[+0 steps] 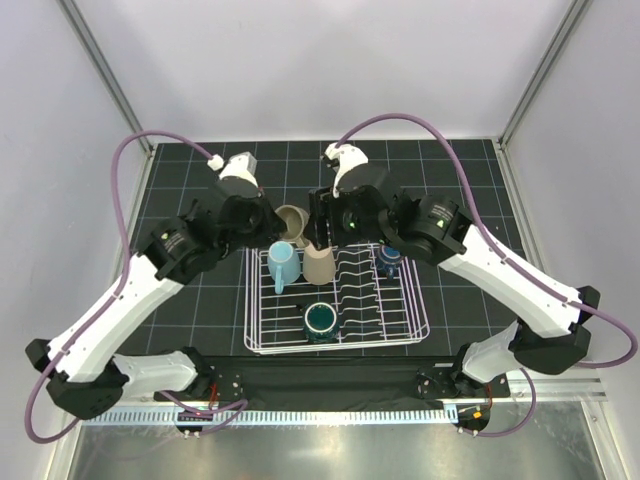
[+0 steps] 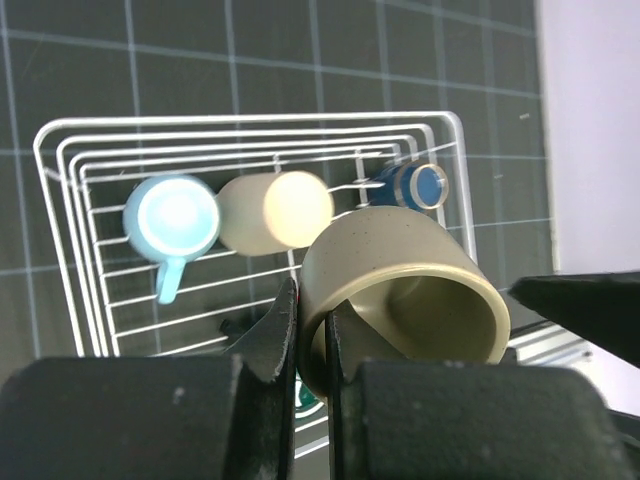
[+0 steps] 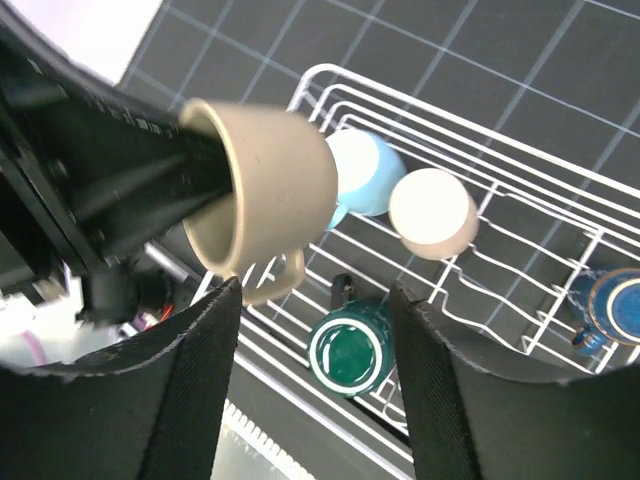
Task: Load the cups into the dish rack
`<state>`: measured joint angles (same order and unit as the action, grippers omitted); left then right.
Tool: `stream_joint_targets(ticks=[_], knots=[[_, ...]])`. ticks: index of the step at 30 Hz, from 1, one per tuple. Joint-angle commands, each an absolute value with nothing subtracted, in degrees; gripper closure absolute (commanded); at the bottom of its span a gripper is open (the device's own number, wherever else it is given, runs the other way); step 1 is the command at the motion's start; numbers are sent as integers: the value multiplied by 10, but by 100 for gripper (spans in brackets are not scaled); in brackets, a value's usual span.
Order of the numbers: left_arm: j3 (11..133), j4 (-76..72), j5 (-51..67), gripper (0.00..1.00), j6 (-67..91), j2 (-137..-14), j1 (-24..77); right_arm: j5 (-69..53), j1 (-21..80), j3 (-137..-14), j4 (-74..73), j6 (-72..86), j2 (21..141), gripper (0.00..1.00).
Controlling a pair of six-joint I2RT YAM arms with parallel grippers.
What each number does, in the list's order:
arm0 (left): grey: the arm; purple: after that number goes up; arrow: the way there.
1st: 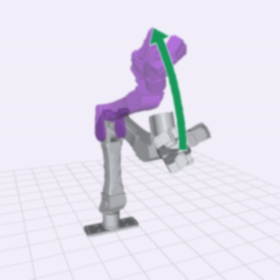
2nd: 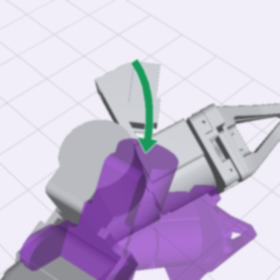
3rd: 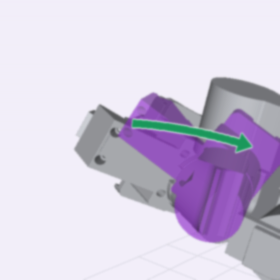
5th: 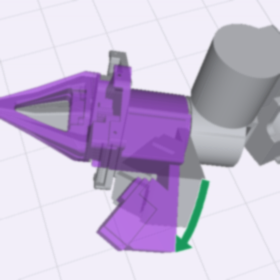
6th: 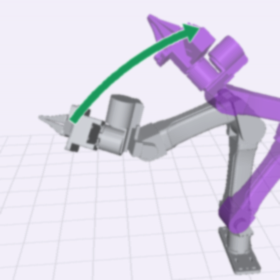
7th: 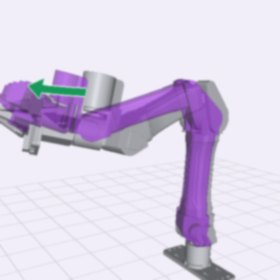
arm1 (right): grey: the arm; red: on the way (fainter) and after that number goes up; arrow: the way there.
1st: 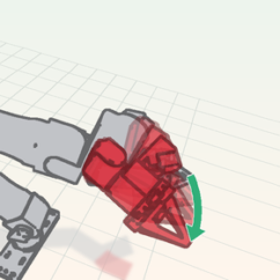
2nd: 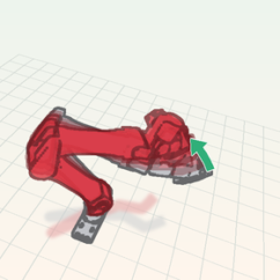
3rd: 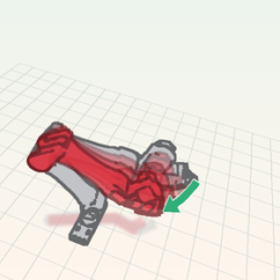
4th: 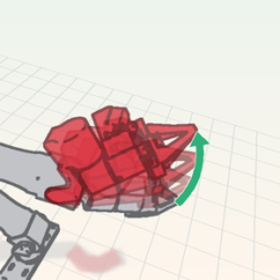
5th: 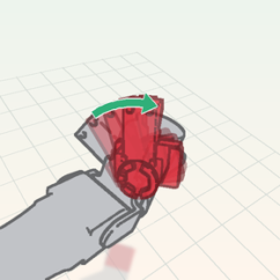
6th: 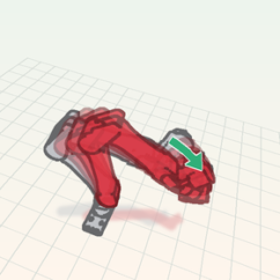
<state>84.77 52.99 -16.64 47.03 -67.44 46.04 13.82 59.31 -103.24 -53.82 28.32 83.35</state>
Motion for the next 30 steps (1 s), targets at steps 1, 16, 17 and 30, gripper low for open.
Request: stream_joint_targets(ticks=[1, 16, 17, 30], knots=[[846, 449, -142, 100, 450, -633, 453, 79, 597, -1033, -512, 251, 803, 37], [762, 208, -99, 100, 401, -477, 451, -154, 582, -1020, -356, 224, 754, 26], [758, 196, -94, 100, 396, -469, 451, -167, 580, -1020, -348, 228, 755, 26], [728, 88, -3, 100, 397, -449, 451, -351, 523, -999, -233, 336, 773, 34]])
